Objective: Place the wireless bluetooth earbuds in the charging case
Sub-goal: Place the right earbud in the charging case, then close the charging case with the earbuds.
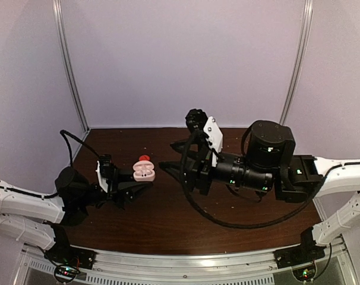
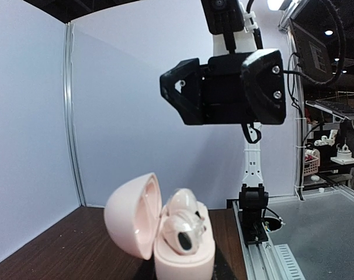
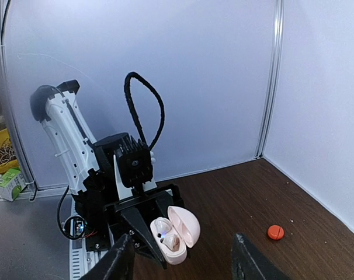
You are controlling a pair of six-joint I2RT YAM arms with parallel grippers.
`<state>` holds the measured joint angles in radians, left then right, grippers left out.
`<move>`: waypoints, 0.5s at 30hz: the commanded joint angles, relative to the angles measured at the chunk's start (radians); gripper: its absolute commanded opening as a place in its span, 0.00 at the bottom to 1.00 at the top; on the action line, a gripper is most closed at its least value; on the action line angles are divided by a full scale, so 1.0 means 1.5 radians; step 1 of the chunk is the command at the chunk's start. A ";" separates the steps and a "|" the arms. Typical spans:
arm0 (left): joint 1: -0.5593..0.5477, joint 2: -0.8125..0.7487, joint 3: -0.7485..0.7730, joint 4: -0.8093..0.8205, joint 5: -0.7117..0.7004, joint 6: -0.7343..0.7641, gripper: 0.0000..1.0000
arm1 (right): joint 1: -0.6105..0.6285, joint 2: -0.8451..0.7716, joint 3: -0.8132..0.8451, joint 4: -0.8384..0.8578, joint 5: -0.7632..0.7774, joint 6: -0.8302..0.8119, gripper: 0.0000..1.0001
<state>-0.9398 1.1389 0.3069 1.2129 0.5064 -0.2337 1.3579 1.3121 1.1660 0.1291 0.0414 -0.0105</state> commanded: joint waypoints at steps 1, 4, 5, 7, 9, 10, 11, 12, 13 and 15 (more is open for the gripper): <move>-0.002 -0.020 0.038 -0.062 0.021 0.025 0.00 | -0.019 -0.029 -0.015 -0.019 0.017 -0.004 0.59; -0.002 -0.036 0.068 -0.170 0.026 0.057 0.00 | -0.053 -0.027 -0.017 -0.032 -0.042 0.041 0.67; -0.002 -0.040 0.083 -0.211 0.024 0.067 0.00 | -0.067 -0.024 -0.018 -0.034 -0.070 0.054 0.68; -0.002 -0.044 0.109 -0.289 0.024 0.085 0.00 | -0.092 -0.021 -0.022 -0.033 -0.129 0.079 0.70; -0.002 -0.045 0.123 -0.329 0.032 0.096 0.00 | -0.112 -0.019 -0.028 -0.022 -0.196 0.097 0.71; -0.002 -0.046 0.123 -0.333 0.040 0.097 0.00 | -0.119 -0.018 -0.031 -0.016 -0.224 0.102 0.72; -0.002 -0.049 0.119 -0.326 0.051 0.097 0.00 | -0.124 -0.016 -0.033 -0.013 -0.248 0.106 0.71; -0.003 -0.050 0.112 -0.305 0.060 0.093 0.00 | -0.128 -0.010 -0.031 -0.012 -0.273 0.106 0.70; -0.003 -0.050 0.105 -0.289 0.064 0.087 0.00 | -0.128 -0.003 -0.026 -0.016 -0.292 0.106 0.69; -0.004 -0.047 0.099 -0.266 0.068 0.077 0.00 | -0.129 0.015 -0.013 -0.029 -0.330 0.105 0.68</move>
<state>-0.9398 1.0786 0.4656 0.7830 0.5644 -0.1219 1.1667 1.2942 1.1286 0.1005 -0.2600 0.1131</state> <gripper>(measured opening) 0.185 0.692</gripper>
